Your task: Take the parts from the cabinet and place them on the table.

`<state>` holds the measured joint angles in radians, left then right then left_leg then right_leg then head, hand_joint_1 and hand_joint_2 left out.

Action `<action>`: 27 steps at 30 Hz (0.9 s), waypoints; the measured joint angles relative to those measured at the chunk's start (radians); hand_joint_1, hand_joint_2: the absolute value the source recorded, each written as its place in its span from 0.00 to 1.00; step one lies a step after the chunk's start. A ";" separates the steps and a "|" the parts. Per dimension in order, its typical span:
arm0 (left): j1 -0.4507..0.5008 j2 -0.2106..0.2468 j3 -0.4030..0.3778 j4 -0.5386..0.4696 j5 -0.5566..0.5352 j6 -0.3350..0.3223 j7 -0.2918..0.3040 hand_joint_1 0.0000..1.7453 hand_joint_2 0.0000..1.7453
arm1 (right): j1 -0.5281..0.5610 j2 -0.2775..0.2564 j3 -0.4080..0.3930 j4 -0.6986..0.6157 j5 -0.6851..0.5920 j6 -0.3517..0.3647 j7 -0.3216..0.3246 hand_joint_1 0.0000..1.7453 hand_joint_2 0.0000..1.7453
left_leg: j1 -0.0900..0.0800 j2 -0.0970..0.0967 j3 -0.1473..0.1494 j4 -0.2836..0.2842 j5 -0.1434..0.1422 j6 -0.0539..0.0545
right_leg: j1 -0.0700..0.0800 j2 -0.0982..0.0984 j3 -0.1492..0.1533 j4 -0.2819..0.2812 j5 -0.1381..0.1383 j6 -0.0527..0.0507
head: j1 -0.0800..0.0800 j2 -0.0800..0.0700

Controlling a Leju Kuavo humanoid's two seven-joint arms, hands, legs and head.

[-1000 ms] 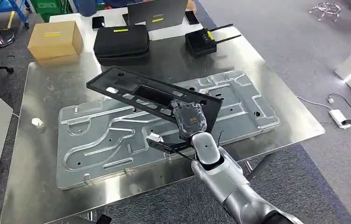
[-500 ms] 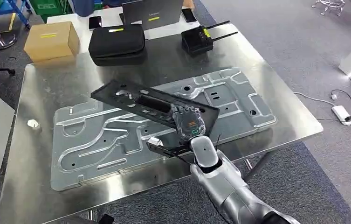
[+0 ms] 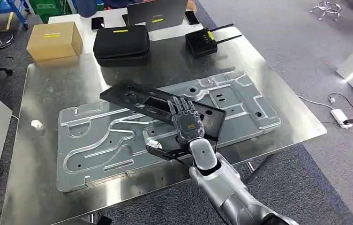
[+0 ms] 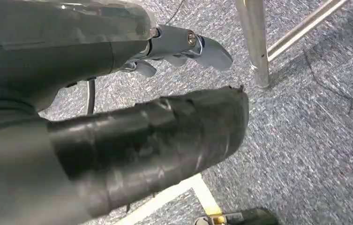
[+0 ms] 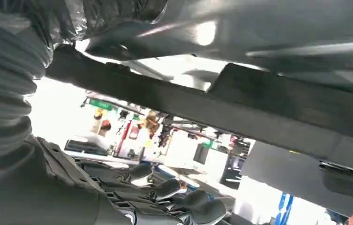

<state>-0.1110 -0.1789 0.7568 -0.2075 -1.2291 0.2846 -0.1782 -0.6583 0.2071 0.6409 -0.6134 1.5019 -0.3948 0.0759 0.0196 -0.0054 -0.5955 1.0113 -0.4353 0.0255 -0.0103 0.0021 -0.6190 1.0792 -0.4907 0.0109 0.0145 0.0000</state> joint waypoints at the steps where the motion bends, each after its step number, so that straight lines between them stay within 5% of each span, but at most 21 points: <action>1: 0.000 0.000 0.000 0.000 0.000 0.001 -0.001 0.00 0.00 | 0.000 -0.001 0.000 0.000 0.003 0.000 0.002 0.00 1.00 | 0.000 0.001 -0.001 0.000 0.000 0.004 | 0.000 0.000 -0.030 0.066 -0.040 0.004 | 0.000 0.000; 3: 0.001 0.000 0.000 0.000 0.000 0.001 -0.002 0.00 0.00 | 0.008 -0.003 0.000 0.000 0.006 0.000 0.005 0.00 1.00 | -0.002 0.001 -0.002 0.002 -0.001 0.006 | -0.001 0.000 -0.108 0.232 -0.109 0.010 | 0.000 0.000; 4: 0.002 0.000 0.001 0.000 0.000 0.001 -0.002 0.00 0.00 | 0.013 -0.006 0.000 0.000 0.009 -0.001 0.007 0.00 1.00 | -0.003 0.001 -0.002 0.002 -0.001 0.006 | -0.001 0.000 -0.129 0.273 -0.113 0.010 | 0.000 0.000; 6: 0.003 0.000 0.002 0.000 0.002 0.003 -0.003 0.00 0.00 | 0.023 -0.011 0.000 -0.010 0.016 -0.005 0.008 0.00 1.00 | -0.004 -0.001 -0.001 0.005 -0.002 0.006 | -0.001 0.000 -0.099 0.202 -0.054 0.004 | 0.000 0.000; 7: 0.004 0.000 0.002 0.000 0.004 0.004 -0.005 0.00 0.00 | 0.027 -0.013 0.000 -0.024 0.021 -0.009 0.008 0.00 0.00 | -0.005 -0.002 -0.001 0.006 -0.004 0.006 | 0.000 0.000 -0.057 0.115 -0.008 -0.002 | 0.000 0.000; 8: 0.004 0.000 0.003 0.000 0.006 0.006 -0.009 0.00 0.00 | 0.032 -0.018 0.000 -0.045 0.026 -0.010 0.007 0.00 0.00 | -0.006 -0.003 0.001 0.006 -0.005 0.004 | 0.002 0.000 -0.007 0.015 0.034 -0.011 | 0.000 0.000; 9: 0.007 -0.002 0.003 0.000 0.009 0.007 -0.013 0.00 0.00 | 0.040 -0.025 0.000 -0.070 0.027 -0.008 0.002 0.00 0.00 | -0.006 -0.002 0.000 0.006 -0.006 0.002 | 0.009 0.000 0.018 -0.039 0.029 -0.022 | 0.000 0.000; 13: 0.016 -0.002 0.011 0.000 0.025 0.021 -0.024 0.00 0.00 | 0.101 -0.080 0.000 -0.205 0.021 0.011 -0.042 0.00 0.00 | -0.006 -0.002 0.003 -0.001 -0.005 -0.018 | 0.018 -0.001 0.017 -0.048 0.036 -0.029 | -0.001 0.000; 15: 0.023 0.000 0.022 0.000 0.031 0.024 -0.032 0.00 0.00 | 0.131 -0.106 0.000 -0.283 0.002 0.015 -0.069 0.00 0.00 | -0.007 0.000 -0.001 0.015 -0.023 -0.029 | 0.002 -0.002 0.030 -0.069 0.047 -0.040 | -0.002 0.000; 18: 0.027 0.002 0.035 0.000 0.040 0.027 -0.043 0.00 0.00 | 0.209 -0.175 0.000 -0.433 -0.034 0.022 -0.111 0.00 0.00 | -0.004 0.001 -0.091 0.217 -0.137 -0.035 | 0.001 -0.010 0.032 -0.070 0.044 -0.046 | -0.006 0.000; 20: 0.034 0.003 0.044 0.000 0.045 0.031 -0.049 0.00 0.00 | 0.268 -0.219 0.000 -0.508 -0.061 0.019 -0.137 0.00 0.00 | -0.004 0.001 -0.132 0.305 -0.157 -0.039 | 0.002 -0.012 0.032 -0.067 0.042 -0.047 | -0.006 0.000; 22: 0.041 0.004 0.056 0.000 0.050 0.036 -0.050 0.00 0.00 | 0.332 -0.256 0.000 -0.602 -0.094 0.009 -0.168 0.00 0.00 | -0.004 0.001 -0.087 0.215 -0.092 -0.037 | 0.002 -0.008 0.033 -0.061 0.036 -0.043 | -0.006 0.000; 24: 0.041 0.006 0.062 0.000 0.054 0.038 -0.050 0.00 0.00 | 0.390 -0.289 0.000 -0.685 -0.113 -0.017 -0.189 0.00 0.00 | -0.004 0.001 0.006 0.037 -0.017 -0.028 | 0.001 -0.006 0.037 -0.051 0.026 -0.035 | -0.006 0.000; 25: 0.040 0.006 0.068 0.000 0.054 0.038 -0.050 0.00 0.00 | 0.421 -0.304 -0.001 -0.725 -0.119 -0.033 -0.198 0.00 0.00 | -0.011 0.000 0.021 0.014 -0.037 -0.024 | 0.010 -0.006 0.035 -0.046 0.021 -0.027 | -0.006 0.000; 27: 0.039 0.006 0.079 0.000 0.054 0.039 -0.051 0.00 0.00 | 0.477 -0.335 -0.003 -0.806 -0.133 -0.067 -0.223 0.00 0.00 | -0.010 -0.002 0.019 0.012 -0.033 -0.016 | 0.008 -0.007 0.036 -0.046 0.021 -0.020 | -0.004 0.000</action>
<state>-0.0721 -0.1732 0.8362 -0.2079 -1.1753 0.3231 -0.2289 -0.1814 -0.1279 0.6382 -1.4196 1.3691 -0.4616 -0.1469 0.0097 -0.0071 -0.5767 1.0236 -0.4681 0.0097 -0.0024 -0.0044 -0.5833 1.0336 -0.4696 -0.0087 0.0107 0.0000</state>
